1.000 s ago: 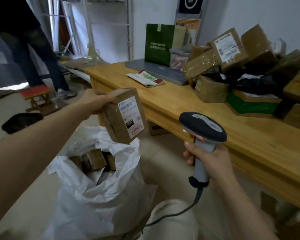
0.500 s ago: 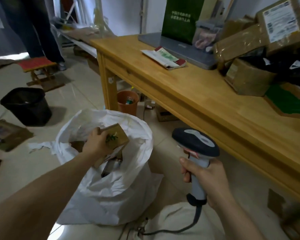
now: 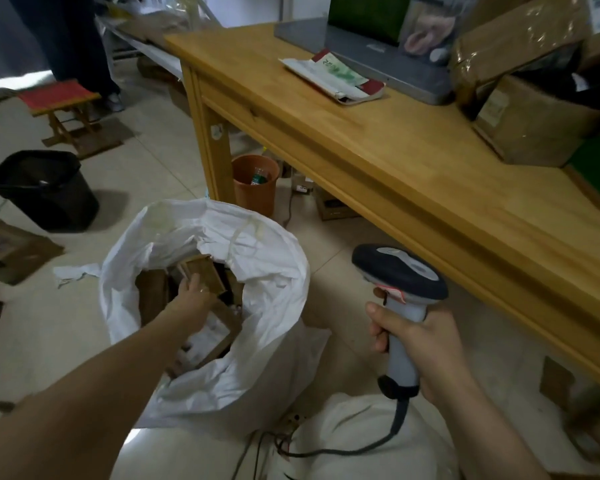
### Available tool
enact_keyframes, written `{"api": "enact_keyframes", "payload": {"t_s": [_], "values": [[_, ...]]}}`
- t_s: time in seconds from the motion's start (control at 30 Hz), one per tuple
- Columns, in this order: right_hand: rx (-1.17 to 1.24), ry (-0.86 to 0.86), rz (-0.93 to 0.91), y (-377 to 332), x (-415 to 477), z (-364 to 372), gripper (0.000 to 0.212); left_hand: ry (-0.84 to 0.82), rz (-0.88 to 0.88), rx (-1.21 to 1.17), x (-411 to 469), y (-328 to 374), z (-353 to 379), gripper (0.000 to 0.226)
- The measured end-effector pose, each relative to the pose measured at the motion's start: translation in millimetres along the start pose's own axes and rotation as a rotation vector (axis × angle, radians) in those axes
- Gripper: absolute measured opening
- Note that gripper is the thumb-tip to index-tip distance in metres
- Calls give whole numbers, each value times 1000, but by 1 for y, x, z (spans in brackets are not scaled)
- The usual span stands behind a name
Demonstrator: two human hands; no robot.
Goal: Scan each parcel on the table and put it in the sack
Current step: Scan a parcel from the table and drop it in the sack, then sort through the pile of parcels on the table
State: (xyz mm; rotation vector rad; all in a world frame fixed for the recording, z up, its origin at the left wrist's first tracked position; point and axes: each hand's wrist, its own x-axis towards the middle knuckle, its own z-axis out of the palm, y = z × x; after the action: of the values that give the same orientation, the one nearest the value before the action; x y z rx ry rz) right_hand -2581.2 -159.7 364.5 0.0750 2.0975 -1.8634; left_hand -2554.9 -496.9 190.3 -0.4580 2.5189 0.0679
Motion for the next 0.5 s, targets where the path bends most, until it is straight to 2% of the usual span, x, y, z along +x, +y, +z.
{"api": "enact_keyframes", "payload": {"t_s": [0.1,0.17,0.23,0.3,0.4,0.5], "values": [[43,6,8,-1,-2,-4,9,114,-81,-165,-11,16,-13,67],[107,17,25,-3,-4,-8,8,214,-51,-233,-20,38,-35,57],[159,41,22,-7,-9,-16,7,326,-4,-289,-30,71,-63,57],[197,72,5,-15,-14,-26,5,471,112,-342,-41,109,-94,58],[301,150,-47,-33,-25,-54,4,793,443,-378,-62,175,-142,51],[402,240,-99,-54,-36,-91,4,927,664,-414,-91,243,-187,47]]}}
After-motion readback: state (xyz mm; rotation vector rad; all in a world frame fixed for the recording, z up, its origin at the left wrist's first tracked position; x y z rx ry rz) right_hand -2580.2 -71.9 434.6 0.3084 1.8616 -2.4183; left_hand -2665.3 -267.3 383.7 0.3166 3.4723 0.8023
